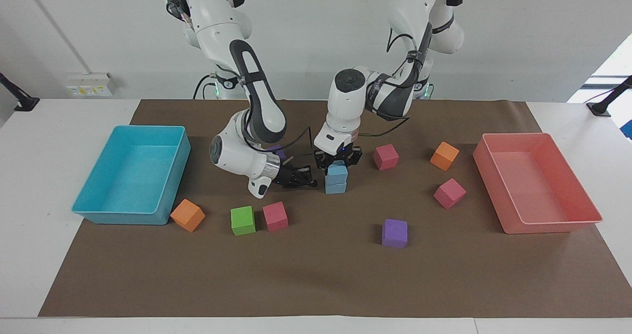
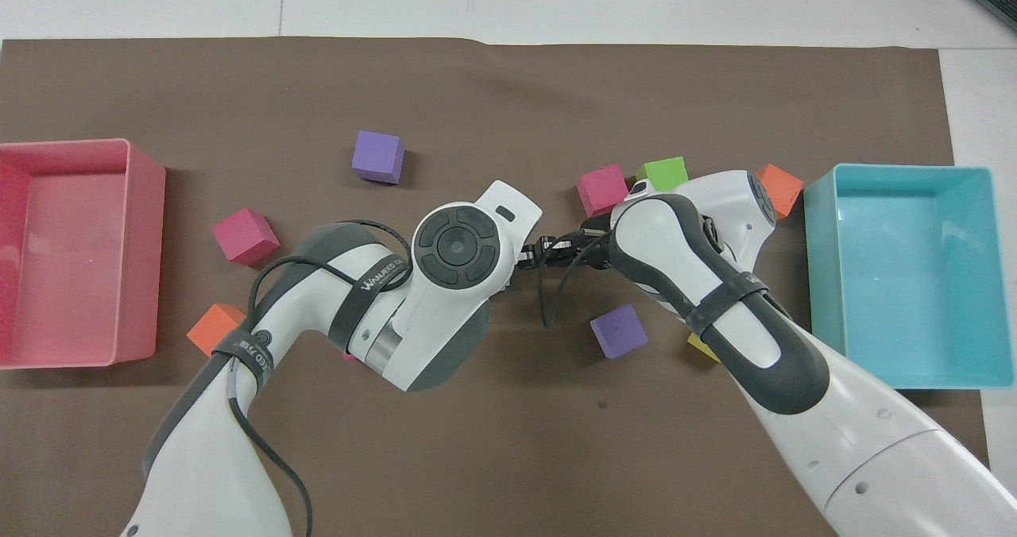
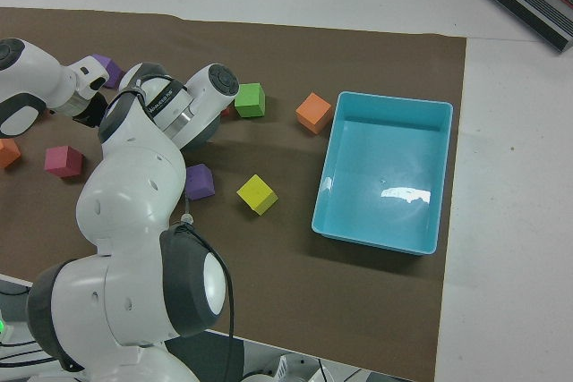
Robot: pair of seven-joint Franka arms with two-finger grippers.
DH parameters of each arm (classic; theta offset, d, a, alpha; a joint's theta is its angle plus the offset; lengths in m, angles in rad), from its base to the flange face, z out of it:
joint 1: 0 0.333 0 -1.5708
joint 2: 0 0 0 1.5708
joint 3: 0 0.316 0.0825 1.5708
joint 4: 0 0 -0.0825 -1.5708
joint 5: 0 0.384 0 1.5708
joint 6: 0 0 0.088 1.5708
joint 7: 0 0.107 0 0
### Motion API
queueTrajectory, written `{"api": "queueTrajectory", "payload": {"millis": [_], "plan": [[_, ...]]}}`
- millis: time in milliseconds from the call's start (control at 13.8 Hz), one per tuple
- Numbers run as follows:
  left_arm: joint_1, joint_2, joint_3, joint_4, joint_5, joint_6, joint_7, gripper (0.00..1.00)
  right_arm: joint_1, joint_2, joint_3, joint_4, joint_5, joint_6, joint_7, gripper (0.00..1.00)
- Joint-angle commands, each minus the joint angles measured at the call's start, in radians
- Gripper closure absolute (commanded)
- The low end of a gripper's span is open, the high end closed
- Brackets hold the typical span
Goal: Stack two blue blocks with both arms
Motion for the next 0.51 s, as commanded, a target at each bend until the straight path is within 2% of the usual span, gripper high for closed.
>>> {"api": "queueTrajectory", "payload": {"millis": [0,436], "plan": [[-0.020,-0.012,0.019,-0.021,0.021,0.007,0.016,0.42,-0.001,-0.008,0.006,-0.017,0.037,0.026,-0.030,1.00],[-0.021,-0.014,0.019,-0.021,0.039,-0.008,0.016,0.41,-0.001,-0.008,0.006,-0.017,0.037,0.026,-0.030,1.00]]}}
